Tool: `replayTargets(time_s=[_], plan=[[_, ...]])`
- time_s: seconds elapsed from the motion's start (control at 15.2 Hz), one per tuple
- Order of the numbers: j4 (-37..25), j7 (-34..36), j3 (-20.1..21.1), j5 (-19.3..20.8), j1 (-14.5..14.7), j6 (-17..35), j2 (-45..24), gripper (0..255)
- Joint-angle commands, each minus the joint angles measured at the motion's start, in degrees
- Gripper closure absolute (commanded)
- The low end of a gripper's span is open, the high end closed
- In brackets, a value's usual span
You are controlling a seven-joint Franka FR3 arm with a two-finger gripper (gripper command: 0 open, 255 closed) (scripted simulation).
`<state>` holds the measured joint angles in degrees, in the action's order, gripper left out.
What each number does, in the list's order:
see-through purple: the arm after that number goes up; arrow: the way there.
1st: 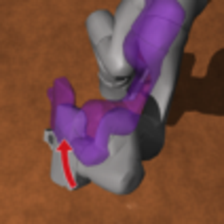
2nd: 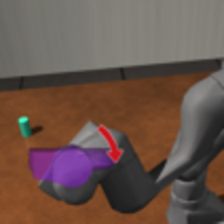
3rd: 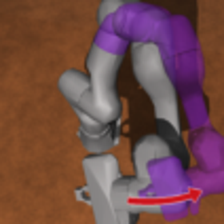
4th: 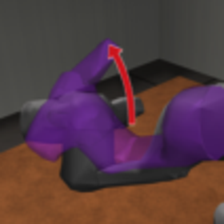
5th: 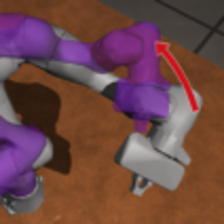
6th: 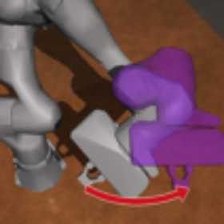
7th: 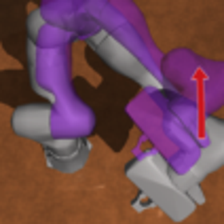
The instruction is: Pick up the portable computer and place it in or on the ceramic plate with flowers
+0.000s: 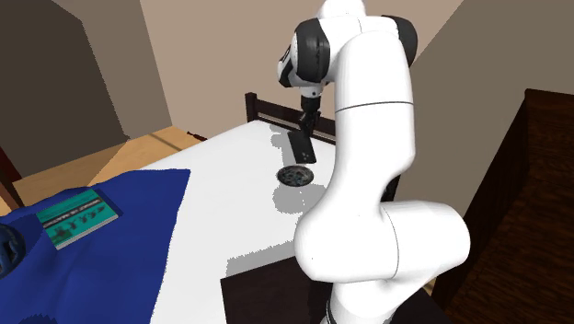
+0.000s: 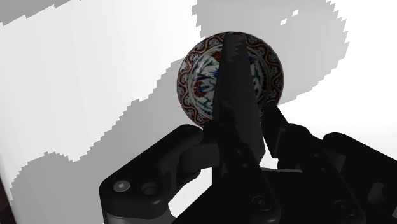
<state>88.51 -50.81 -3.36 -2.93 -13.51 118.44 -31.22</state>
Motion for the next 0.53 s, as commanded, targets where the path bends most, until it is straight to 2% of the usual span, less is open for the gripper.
replayTargets(time_s=[0.0,0.46], plan=[[0.3,0.0,0.0,-0.1,0.0,1.2,-0.8,255],[1.8,-0.2,0.2,-0.3,0.0,5.3,-3.4,255]])
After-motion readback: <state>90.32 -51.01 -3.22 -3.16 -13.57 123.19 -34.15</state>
